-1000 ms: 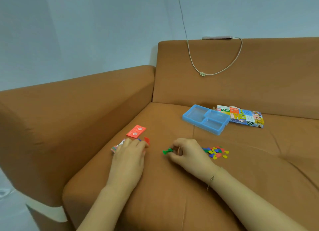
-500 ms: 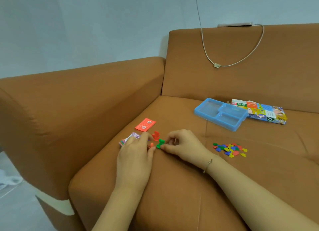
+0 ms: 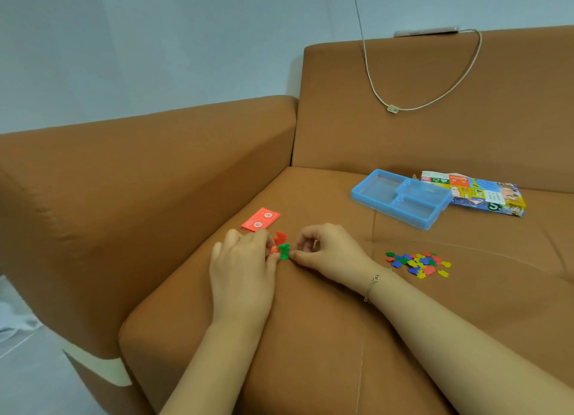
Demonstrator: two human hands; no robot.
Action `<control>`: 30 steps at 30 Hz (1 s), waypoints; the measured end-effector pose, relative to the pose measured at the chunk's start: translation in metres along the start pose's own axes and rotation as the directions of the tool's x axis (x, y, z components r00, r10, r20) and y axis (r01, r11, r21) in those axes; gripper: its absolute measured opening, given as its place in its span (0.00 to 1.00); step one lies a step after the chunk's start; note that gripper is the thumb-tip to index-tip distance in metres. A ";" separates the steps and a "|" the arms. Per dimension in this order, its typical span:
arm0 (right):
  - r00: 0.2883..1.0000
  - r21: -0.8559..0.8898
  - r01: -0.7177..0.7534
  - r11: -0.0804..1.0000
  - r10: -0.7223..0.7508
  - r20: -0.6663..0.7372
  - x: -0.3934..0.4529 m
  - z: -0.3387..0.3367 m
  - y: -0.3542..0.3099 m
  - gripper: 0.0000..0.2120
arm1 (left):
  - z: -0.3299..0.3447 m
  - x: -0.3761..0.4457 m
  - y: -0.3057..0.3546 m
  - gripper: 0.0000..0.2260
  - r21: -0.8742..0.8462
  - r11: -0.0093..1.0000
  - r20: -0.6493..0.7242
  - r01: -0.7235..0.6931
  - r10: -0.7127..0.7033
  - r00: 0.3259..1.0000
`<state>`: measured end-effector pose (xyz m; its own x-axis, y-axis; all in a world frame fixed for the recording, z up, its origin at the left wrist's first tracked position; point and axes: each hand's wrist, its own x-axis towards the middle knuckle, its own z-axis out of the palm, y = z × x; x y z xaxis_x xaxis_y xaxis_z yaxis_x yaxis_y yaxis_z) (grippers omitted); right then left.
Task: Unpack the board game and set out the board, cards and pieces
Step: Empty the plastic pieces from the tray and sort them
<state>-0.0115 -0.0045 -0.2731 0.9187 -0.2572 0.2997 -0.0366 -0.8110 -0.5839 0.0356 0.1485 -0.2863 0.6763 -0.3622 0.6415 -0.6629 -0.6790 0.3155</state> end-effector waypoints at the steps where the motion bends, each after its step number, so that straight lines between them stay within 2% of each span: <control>1: 1.000 0.000 0.004 1.000 -0.004 0.000 0.000 0.000 0.000 0.05 | 0.000 0.000 0.000 0.07 0.000 1.000 -0.005 -0.002 0.002 1.000; 10: 1.000 -0.057 0.013 0.998 -0.014 -0.021 -0.006 0.001 -0.003 0.05 | 0.000 -0.001 0.000 0.10 0.037 0.999 -0.079 0.004 -0.001 0.997; 17: 0.998 0.047 0.017 0.999 -0.014 -0.060 -0.025 -0.010 0.002 0.02 | -0.011 -0.010 0.006 0.10 -0.034 0.996 -0.109 -0.083 0.078 0.991; 20: 0.994 0.060 0.019 0.998 -0.013 -0.106 -0.042 -0.021 0.007 0.03 | -0.014 -0.017 0.017 0.08 -0.139 0.980 -0.072 -0.144 0.135 0.988; 25: 0.960 0.030 0.018 0.999 -0.009 -0.279 -0.081 -0.053 0.025 0.08 | -0.005 -0.033 0.057 0.05 -0.355 0.916 0.078 -0.185 0.227 0.971; 28: 0.922 0.060 -0.012 0.998 0.034 -0.387 -0.103 -0.075 0.040 0.11 | 0.012 -0.032 0.087 0.06 -0.460 0.876 0.153 -0.147 0.242 0.958; 30: 0.896 0.081 -0.056 0.995 0.086 -0.436 -0.115 -0.092 0.053 0.12 | 0.025 -0.028 0.107 0.10 -0.492 0.865 0.227 -0.101 0.239 0.944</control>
<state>-0.1556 -0.0663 -0.2690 0.6483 -0.5294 0.5473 -0.0559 -0.7499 -0.6592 -0.0464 0.0699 -0.2884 0.5529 -0.6489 0.5227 -0.7995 -0.2367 0.5520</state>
